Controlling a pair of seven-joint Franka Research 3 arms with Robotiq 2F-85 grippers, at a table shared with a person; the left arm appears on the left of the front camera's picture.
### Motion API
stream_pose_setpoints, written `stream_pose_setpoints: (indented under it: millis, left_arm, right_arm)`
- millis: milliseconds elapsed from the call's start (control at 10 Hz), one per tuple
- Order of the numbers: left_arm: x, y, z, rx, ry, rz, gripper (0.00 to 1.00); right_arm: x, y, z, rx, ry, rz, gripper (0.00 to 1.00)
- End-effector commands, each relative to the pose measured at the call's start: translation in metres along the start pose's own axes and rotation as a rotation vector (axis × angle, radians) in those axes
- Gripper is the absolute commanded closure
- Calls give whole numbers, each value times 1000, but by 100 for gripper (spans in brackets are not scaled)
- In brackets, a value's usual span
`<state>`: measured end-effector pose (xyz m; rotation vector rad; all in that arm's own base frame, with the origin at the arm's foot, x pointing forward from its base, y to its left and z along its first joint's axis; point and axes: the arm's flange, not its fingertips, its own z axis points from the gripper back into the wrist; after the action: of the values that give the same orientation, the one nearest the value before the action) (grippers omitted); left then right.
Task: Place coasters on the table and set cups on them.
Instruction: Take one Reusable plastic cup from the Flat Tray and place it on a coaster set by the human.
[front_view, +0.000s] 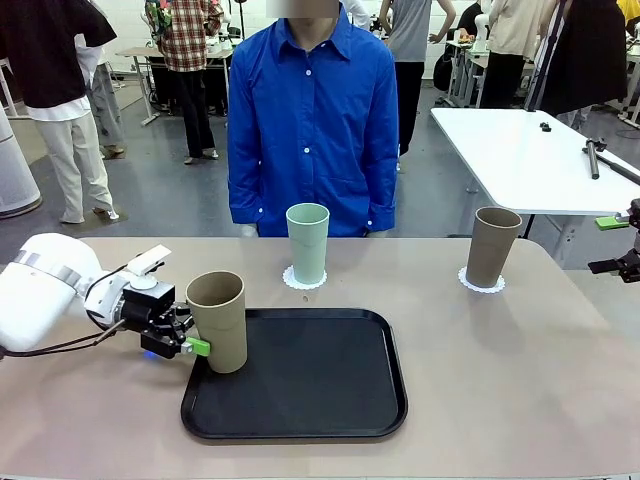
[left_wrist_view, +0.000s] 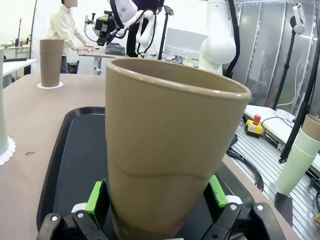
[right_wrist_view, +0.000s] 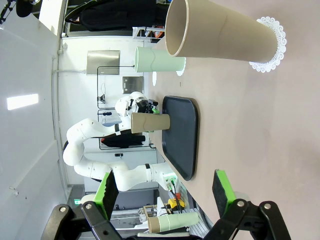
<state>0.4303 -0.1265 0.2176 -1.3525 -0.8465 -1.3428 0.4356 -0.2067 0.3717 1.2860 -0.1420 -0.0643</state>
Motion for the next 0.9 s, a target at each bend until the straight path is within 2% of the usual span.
stream_pose_setpoints:
  millis: [0, 400, 500, 600, 700, 800]
  left_arm:
    - [-3, 5, -11, 15, -4, -45, 0]
    - [0, 5, -13, 23, -18, -91, 0]
    - [0, 5, -11, 22, -27, -100, 51]
    - [0, 4, -11, 10, -28, -102, 59]
    - [0, 3, -11, 1, -26, -102, 100]
    - [0, 2, -10, -5, -25, -103, 100]
  right_arm:
    - [-1, 0, 0, 2, 1, 0, 0]
    - [-1, 0, 0, 2, 1, 0, 0]
    - [-1, 0, 0, 2, 1, 0, 0]
    - [-1, 0, 0, 2, 1, 0, 0]
    - [-1, 0, 0, 2, 1, 0, 0]
    - [-1, 0, 0, 2, 1, 0, 0]
